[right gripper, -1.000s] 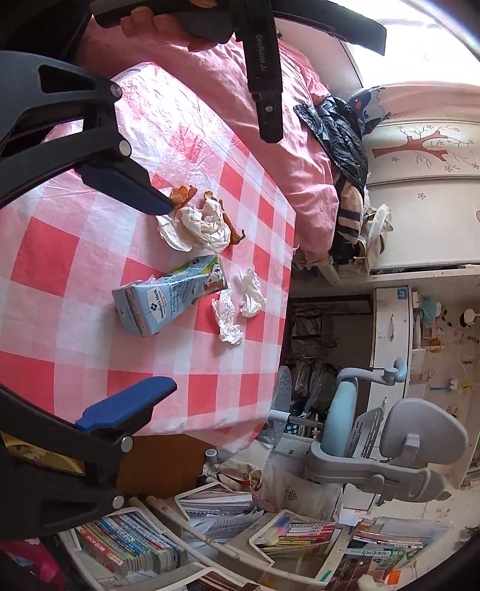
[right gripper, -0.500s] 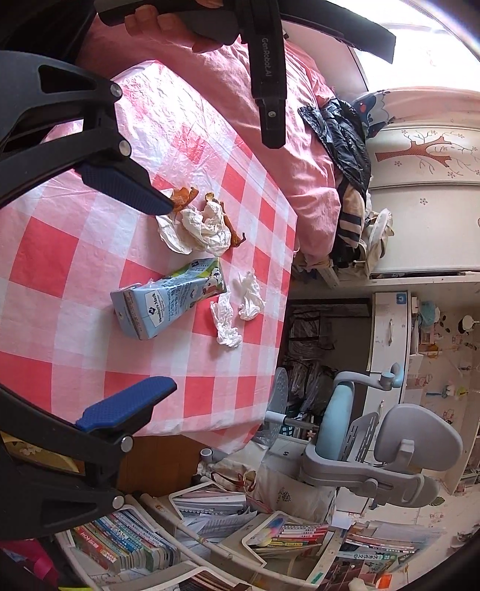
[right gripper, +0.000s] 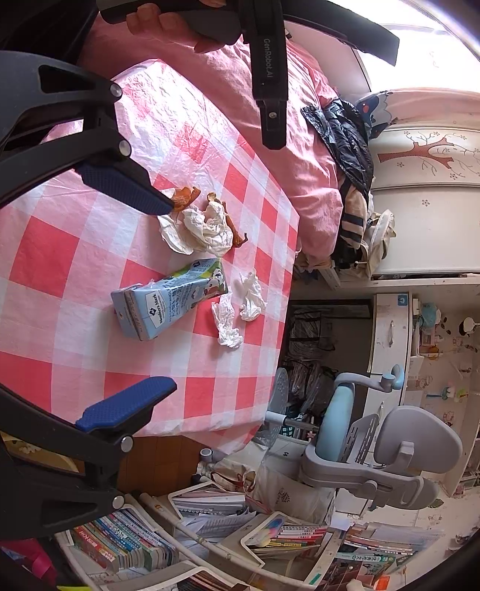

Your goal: Collect trash

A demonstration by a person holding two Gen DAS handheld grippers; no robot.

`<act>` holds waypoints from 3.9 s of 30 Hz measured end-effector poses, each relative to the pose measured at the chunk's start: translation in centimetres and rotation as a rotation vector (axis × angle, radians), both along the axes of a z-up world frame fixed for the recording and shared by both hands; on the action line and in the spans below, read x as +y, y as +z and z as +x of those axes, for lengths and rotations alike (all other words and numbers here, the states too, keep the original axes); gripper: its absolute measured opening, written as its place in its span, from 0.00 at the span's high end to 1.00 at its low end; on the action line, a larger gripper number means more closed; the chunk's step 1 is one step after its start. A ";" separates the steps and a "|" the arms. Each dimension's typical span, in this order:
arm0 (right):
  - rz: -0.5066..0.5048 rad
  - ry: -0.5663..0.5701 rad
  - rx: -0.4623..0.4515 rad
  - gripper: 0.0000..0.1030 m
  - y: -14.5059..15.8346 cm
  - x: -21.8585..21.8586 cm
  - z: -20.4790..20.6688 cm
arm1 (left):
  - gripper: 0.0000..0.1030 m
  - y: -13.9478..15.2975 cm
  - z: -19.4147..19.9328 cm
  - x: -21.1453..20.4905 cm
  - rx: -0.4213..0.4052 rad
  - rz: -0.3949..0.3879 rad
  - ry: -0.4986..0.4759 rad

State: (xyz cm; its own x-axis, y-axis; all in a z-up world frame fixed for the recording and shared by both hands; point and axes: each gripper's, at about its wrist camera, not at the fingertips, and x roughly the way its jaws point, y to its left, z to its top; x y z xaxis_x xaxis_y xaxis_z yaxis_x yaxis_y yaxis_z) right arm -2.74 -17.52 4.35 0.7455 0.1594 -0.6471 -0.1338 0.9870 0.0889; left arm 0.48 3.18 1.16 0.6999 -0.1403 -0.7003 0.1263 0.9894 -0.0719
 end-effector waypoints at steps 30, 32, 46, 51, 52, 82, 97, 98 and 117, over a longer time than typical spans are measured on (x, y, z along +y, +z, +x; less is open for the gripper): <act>-0.005 0.001 0.001 0.17 0.0 0.4 0.0 | 0.07 0.0 0.0 0.0 0.005 0.001 -0.003; -0.006 0.001 0.000 0.17 0.0 0.4 0.0 | 0.07 0.0 0.0 0.0 0.006 0.001 -0.004; -0.009 0.004 0.000 0.17 -0.1 0.5 0.0 | 0.07 -0.2 -0.4 -0.2 0.009 0.004 -0.009; -0.010 0.004 0.000 0.17 -0.1 0.5 0.1 | 0.07 -0.2 -0.4 -0.2 0.010 0.004 -0.010; -0.010 0.004 0.001 0.17 -0.1 0.5 0.1 | 0.07 -0.2 -0.5 -0.2 0.011 0.005 -0.010; 0.008 -0.001 0.011 0.16 -0.2 0.5 0.3 | 0.07 -0.8 0.8 5.3 0.052 -0.037 0.042; 0.011 0.071 0.064 0.16 -2.0 0.2 2.3 | 0.07 -3.7 1.8 2.5 0.154 0.010 -0.134; 0.006 0.076 0.070 0.16 -2.0 0.5 2.4 | 0.07 -4.1 1.7 1.6 0.162 0.032 -0.159; 0.036 0.094 0.210 0.25 -5.7 -0.7 7.1 | 0.08 -8.1 5.8 -9.3 0.109 0.353 -0.432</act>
State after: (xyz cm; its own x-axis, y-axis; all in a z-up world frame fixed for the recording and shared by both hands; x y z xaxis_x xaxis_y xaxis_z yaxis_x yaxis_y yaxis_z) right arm 4.35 -18.24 -1.30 0.5756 0.2476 -0.7794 -0.1995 0.9668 0.1597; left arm 6.25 -6.13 -6.90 0.5522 -0.1423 -0.8215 0.5350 0.8162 0.2182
